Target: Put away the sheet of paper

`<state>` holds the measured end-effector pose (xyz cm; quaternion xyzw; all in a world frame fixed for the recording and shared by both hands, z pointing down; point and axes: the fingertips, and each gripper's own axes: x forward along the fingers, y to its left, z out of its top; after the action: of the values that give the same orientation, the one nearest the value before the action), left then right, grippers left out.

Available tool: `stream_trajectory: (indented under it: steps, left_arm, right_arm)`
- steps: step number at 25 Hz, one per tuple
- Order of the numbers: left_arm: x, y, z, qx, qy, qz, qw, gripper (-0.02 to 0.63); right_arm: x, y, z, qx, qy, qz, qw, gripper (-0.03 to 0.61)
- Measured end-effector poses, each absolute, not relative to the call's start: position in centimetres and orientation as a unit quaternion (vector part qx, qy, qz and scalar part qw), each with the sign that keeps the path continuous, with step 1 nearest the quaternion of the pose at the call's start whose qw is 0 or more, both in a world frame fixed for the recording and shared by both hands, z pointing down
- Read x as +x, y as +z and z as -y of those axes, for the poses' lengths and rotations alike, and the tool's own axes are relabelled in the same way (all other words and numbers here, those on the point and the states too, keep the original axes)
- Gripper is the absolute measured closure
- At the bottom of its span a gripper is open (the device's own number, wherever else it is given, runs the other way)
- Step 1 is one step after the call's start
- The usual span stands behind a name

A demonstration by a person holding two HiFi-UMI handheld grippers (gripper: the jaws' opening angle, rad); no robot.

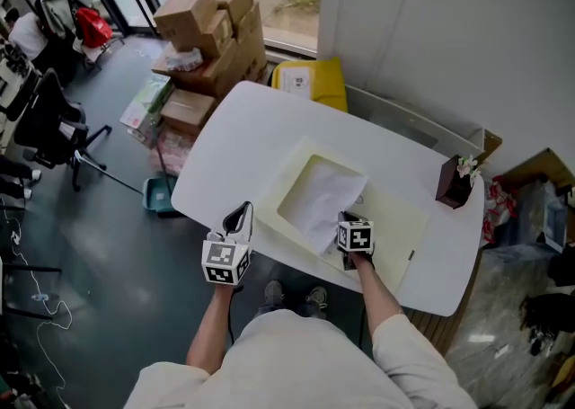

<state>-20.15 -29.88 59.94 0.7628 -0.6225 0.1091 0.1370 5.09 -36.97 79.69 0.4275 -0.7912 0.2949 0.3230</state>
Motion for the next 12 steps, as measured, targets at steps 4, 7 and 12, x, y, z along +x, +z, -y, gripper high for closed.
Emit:
stream_trajectory:
  steps: [4,7,12]
  left_arm:
    - [-21.2,60.0,29.6,0.757,0.11,0.629,0.139,0.611]
    - [-22.0,60.2,29.2,0.752,0.112,0.634,0.141,0.611]
    - [-23.2,60.4,28.6,0.745,0.113,0.642,0.144,0.611]
  right_arm:
    - [3.2,80.0,37.1,0.412,0.292,0.798,0.33,0.577]
    - [1.9,80.1,37.2,0.401,0.29,0.803,0.333,0.577]
    - [-0.1,80.1,37.5,0.385,0.284,0.81,0.338,0.577]
